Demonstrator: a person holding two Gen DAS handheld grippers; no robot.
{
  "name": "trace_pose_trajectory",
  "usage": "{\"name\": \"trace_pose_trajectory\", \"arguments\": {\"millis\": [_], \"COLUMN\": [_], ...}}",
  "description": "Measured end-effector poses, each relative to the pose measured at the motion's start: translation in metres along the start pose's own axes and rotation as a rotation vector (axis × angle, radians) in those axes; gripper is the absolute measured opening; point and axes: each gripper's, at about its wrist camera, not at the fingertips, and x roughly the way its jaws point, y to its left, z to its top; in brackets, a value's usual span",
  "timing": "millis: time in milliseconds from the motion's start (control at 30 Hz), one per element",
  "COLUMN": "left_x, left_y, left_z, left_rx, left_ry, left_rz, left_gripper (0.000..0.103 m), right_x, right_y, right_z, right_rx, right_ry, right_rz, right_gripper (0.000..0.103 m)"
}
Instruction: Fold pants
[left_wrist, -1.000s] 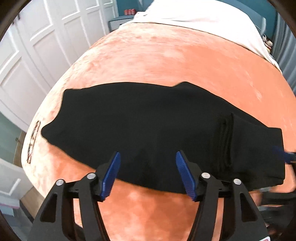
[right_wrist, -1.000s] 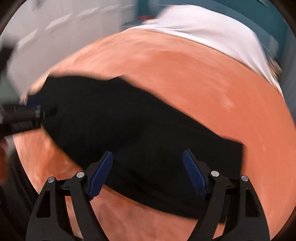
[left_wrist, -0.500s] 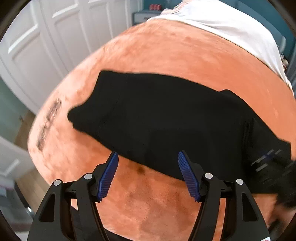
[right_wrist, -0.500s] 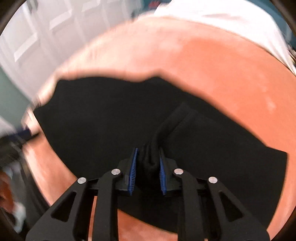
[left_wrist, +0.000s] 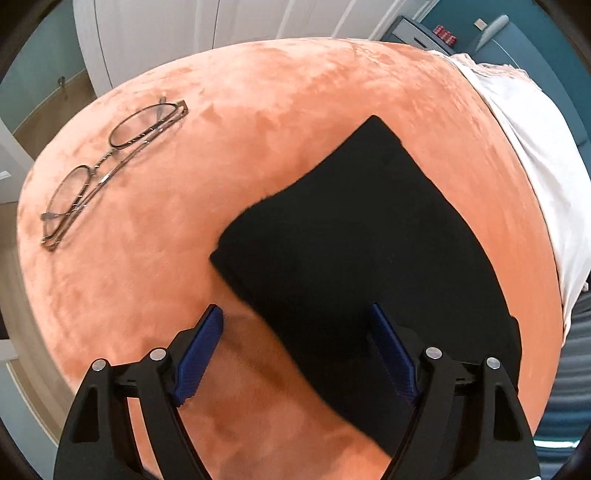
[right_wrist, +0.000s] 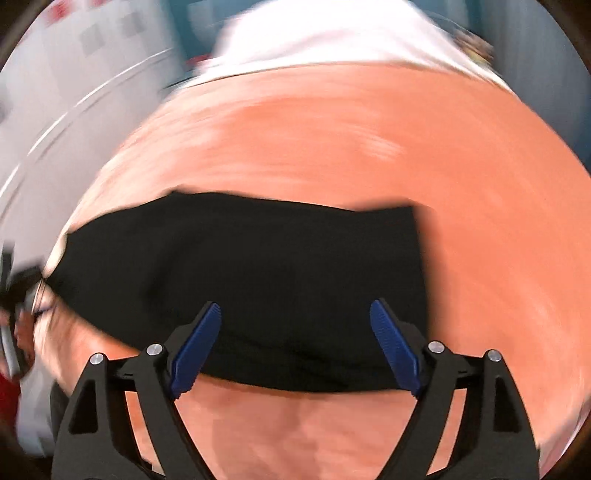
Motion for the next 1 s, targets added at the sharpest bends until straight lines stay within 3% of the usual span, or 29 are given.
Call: {"name": "trace_pose_trajectory", "arguments": {"millis": [100, 267, 300, 333, 367, 433, 467, 500, 533, 567, 667, 767, 833, 933, 1000], "left_x": [0.004, 0.013, 0.013, 0.013, 0.013, 0.011, 0.009, 0.005, 0.003, -0.002, -0.018, -0.017, -0.012, -0.015, -0.015], "left_y": [-0.015, -0.028, -0.029, -0.029, -0.028, -0.030, -0.031, -0.033, -0.034, -0.037, -0.042, -0.051, -0.057, -0.073, -0.083], "left_z": [-0.006, -0.013, -0.014, -0.013, -0.014, -0.012, -0.011, -0.011, -0.012, -0.013, -0.026, -0.048, -0.069, -0.095, -0.104], "left_rx": [0.075, 0.142, 0.140, 0.135, 0.131, 0.128, 0.124, 0.125, 0.127, 0.130, 0.161, 0.202, 0.207, 0.255, 0.295], "left_ry": [-0.036, -0.093, -0.105, -0.116, -0.122, -0.131, -0.134, -0.120, -0.099, -0.080, -0.082, -0.004, 0.057, -0.008, -0.025], "left_rz": [0.053, 0.141, 0.143, 0.142, 0.138, 0.133, 0.130, 0.097, 0.071, 0.077, 0.090, 0.019, -0.019, 0.044, 0.075], "left_gripper": [0.089, 0.093, 0.093, 0.093, 0.092, 0.084, 0.070, 0.050, 0.042, 0.041, 0.042, 0.048, 0.049, 0.064, 0.067], "right_x": [0.018, 0.068, 0.074, 0.073, 0.076, 0.071, 0.062, 0.051, 0.039, 0.026, -0.009, -0.030, -0.027, -0.004, 0.015], "right_y": [-0.066, -0.099, -0.092, -0.083, -0.074, -0.065, -0.062, -0.064, -0.063, -0.066, -0.101, -0.127, -0.159, -0.188, -0.186], "right_z": [-0.004, -0.010, -0.013, -0.012, -0.012, -0.009, -0.003, 0.000, 0.005, 0.009, 0.013, 0.009, -0.003, -0.028, -0.042], "right_rx": [0.153, 0.311, 0.330, 0.313, 0.300, 0.333, 0.327, 0.326, 0.315, 0.288, 0.316, 0.278, 0.317, 0.366, 0.339], "right_ry": [0.058, 0.172, 0.154, 0.121, 0.132, 0.140, 0.136, 0.129, 0.114, 0.095, 0.087, 0.084, 0.103, 0.142, 0.127], "right_rz": [-0.049, 0.165, 0.162, 0.168, 0.208, 0.206, 0.203, 0.211, 0.214, 0.189, 0.225, 0.126, 0.052, 0.005, -0.026], "right_gripper": [0.081, 0.083, 0.083, 0.064, 0.032, 0.021, 0.019, 0.018, 0.016, 0.016, 0.015, 0.016, 0.016, 0.018, 0.026]}}
